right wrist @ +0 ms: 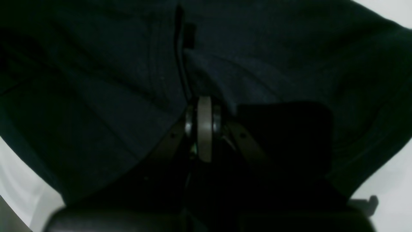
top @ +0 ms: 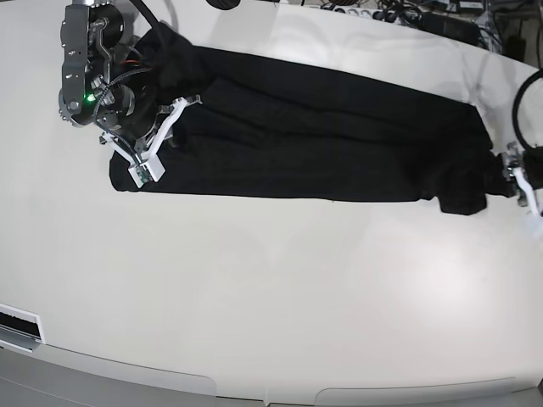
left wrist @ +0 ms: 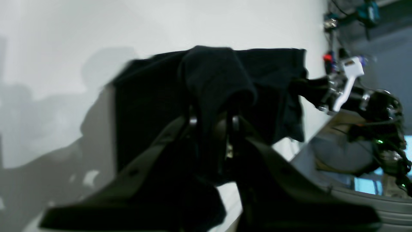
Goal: Layout the t-shirt on the table in an organized manner, then fold the t-shirt properly
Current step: 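Fold the strip end held by the left gripper toward the right gripper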
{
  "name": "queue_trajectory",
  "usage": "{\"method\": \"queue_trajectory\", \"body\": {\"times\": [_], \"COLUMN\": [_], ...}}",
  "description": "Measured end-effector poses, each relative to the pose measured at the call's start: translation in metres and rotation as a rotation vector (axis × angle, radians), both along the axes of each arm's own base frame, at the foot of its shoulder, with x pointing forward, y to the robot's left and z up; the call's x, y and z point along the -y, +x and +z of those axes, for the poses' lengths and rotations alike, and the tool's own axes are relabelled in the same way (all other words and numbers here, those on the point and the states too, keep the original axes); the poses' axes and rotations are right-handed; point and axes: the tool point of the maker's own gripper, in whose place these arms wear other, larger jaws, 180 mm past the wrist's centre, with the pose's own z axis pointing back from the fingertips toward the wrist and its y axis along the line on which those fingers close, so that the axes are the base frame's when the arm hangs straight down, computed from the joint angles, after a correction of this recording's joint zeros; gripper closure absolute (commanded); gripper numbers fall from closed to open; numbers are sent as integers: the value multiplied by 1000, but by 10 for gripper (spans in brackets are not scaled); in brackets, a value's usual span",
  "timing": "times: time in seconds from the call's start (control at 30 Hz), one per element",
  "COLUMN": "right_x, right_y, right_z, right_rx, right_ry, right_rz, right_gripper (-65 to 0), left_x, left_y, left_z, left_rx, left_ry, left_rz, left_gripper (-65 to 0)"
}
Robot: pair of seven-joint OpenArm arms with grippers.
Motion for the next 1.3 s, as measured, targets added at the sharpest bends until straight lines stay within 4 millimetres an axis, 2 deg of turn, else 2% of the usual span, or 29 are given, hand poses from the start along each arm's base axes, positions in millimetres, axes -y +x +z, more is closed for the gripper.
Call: {"method": "queue_trajectory", "body": {"times": [0.13,0.33,0.63,0.77,0.8,0.83,0.93,1.1,1.13,1.17,1.2,1.27,1.3], "right_x": [0,0,0,-1,-1,-1,-1,-1,-2,-1,-1,-1,-4], "right_y": [0,0,0,0,0,0,0,0,0,0,0,0,-1], "right_z": [0,0,0,0,1,0,1,0,1,1,1,1,2], "right_rx": [1,3,3,4,5,5,5,5,5,5,5,5,10], "right_ry": [0,1,1,2,2,2,3,3,3,3,3,3,11], "right_rz": [0,0,0,4,10,10,11,11,11,10,10,11,32], "right_gripper": [0,0,0,0,0,0,0,0,0,0,0,0,0], "left_x": [32,85,131,146,151,156,166,166,167,167,166,162,158], "left_y": [6,5,6,1,-1,-4,-9,-1,0,-1,-2,6,11], "left_z": [0,-12,-16,-20,-21,-23,-27,-19,-16,-14,-9,8,18], "left_rx": [37,30,31,12,5,-4,-42,-24,-13,0,36,107,147], "left_ry": [-64,-188,-301,-313,-314,-314,-315,-314,-308,-294,-272,-249,-240], "left_rz": [-26,-51,-62,-99,-115,-133,-163,-162,-172,-190,-219,-226,-224], "left_gripper": [0,0,-6,-346,-378,-379,-375,-372,-354,-307,-224,0,0]}}
